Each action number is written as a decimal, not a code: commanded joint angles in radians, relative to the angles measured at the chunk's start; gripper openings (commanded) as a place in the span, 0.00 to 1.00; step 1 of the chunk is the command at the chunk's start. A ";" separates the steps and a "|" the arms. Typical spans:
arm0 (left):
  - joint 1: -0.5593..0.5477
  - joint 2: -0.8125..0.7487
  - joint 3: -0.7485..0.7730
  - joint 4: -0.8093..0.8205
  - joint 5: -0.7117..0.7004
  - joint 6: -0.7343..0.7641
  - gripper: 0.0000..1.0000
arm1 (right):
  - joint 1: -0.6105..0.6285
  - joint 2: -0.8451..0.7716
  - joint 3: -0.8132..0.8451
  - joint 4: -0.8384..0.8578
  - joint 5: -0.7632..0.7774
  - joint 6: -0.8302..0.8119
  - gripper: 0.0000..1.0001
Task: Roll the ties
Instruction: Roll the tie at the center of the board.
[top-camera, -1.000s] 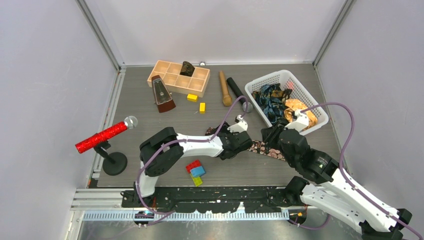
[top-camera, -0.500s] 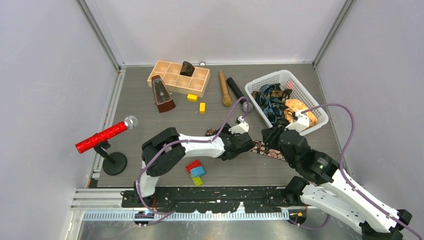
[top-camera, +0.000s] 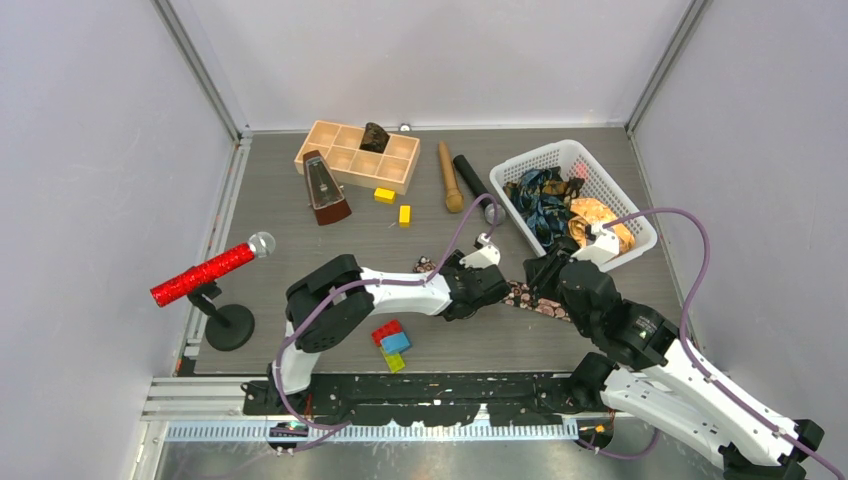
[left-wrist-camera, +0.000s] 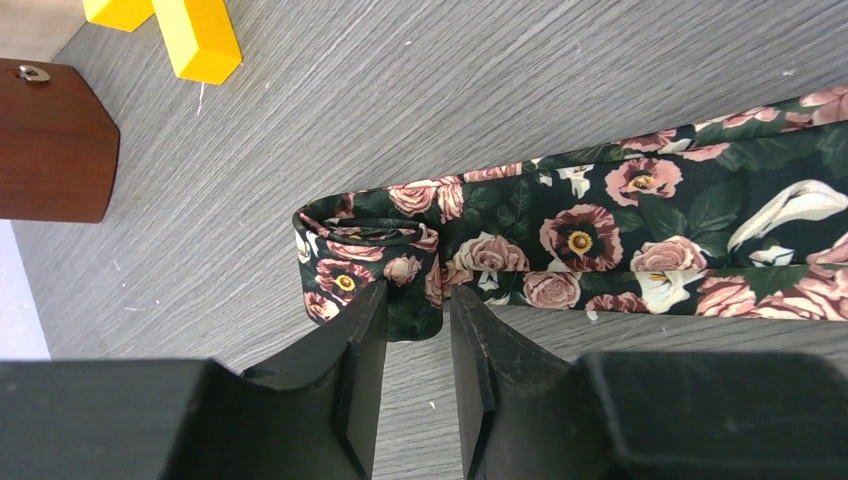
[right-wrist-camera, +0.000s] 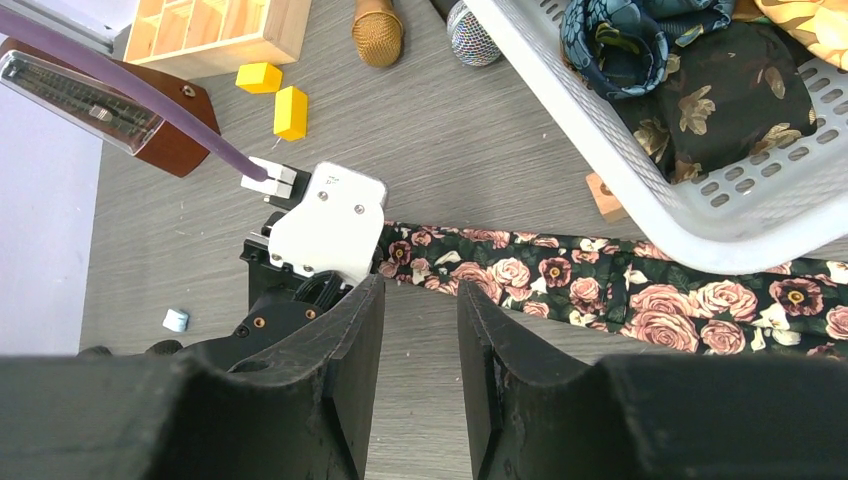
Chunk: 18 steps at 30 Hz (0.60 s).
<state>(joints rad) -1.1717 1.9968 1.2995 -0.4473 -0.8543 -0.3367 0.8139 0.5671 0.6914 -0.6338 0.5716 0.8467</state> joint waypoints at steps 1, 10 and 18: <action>-0.005 0.015 0.027 0.051 0.008 -0.015 0.31 | -0.002 0.005 0.003 0.004 0.031 0.020 0.39; -0.004 0.024 0.018 0.072 0.022 -0.013 0.32 | -0.002 0.017 0.008 0.006 0.031 0.022 0.39; -0.005 -0.049 0.017 0.049 0.003 -0.001 0.42 | -0.002 0.035 0.025 0.009 0.031 0.023 0.40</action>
<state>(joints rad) -1.1717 2.0117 1.2995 -0.4164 -0.8364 -0.3340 0.8139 0.5903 0.6910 -0.6380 0.5716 0.8532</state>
